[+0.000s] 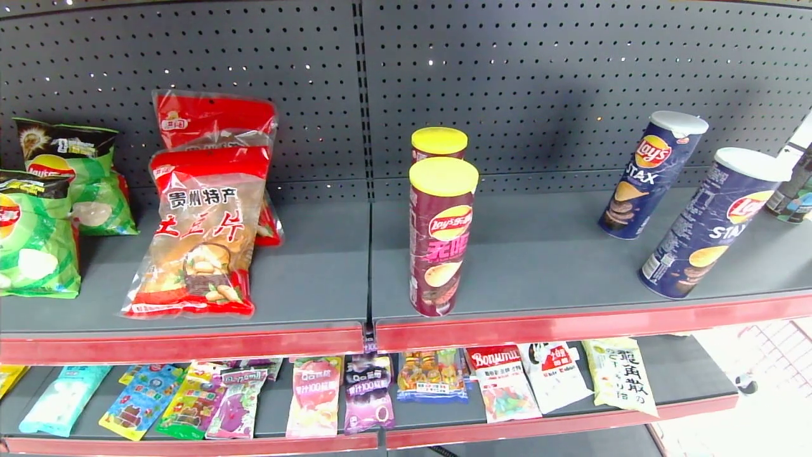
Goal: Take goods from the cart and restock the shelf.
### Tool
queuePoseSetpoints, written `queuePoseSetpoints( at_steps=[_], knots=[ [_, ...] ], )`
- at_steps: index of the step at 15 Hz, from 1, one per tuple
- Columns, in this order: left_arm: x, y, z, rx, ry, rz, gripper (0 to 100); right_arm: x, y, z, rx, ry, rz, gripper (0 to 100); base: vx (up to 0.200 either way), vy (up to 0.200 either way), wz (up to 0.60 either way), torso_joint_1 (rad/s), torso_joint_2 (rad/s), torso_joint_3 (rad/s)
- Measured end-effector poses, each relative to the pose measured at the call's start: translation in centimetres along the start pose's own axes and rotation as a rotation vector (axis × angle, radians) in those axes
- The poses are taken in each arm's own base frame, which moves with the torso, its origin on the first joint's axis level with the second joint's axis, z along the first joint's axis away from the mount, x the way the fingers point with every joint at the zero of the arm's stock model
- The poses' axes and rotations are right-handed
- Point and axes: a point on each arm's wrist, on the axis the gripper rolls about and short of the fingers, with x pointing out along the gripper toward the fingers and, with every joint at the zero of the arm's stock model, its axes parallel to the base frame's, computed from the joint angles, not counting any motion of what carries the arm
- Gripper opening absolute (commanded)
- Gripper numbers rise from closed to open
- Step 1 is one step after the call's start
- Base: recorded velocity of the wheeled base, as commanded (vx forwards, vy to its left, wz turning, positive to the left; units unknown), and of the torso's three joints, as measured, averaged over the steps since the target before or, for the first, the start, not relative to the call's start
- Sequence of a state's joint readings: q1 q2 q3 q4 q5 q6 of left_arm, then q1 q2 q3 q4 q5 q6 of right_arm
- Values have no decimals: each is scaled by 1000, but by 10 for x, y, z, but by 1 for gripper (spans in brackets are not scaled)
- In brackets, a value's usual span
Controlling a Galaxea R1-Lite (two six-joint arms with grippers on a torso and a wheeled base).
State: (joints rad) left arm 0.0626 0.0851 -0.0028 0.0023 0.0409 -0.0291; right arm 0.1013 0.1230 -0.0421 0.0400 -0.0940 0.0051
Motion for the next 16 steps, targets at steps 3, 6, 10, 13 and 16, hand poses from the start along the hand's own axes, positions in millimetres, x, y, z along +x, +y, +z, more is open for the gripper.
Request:
queuePoseSetpoints(
  at_steps=[3,6,10,13,16],
  knots=[
    [0,-1,0,-16,0,-3,100,0,2,-1,23,-2,-95,100,0,0,0,0,0,0],
    [0,-2,0,-16,1,-39,100,-4,4,-7,0,-84,-10,100,0,0,0,0,0,0],
    [0,-2,0,-6,1,-74,100,-5,4,-10,1,-114,2,100,0,0,0,0,0,0],
    [-2,0,-1,8,-19,-159,100,-6,4,-11,1,-118,2,100,0,0,0,0,0,0],
    [-5,1,-2,-21,-61,-114,100,-6,4,-11,0,-119,1,100,0,0,0,0,0,0]
  ],
)
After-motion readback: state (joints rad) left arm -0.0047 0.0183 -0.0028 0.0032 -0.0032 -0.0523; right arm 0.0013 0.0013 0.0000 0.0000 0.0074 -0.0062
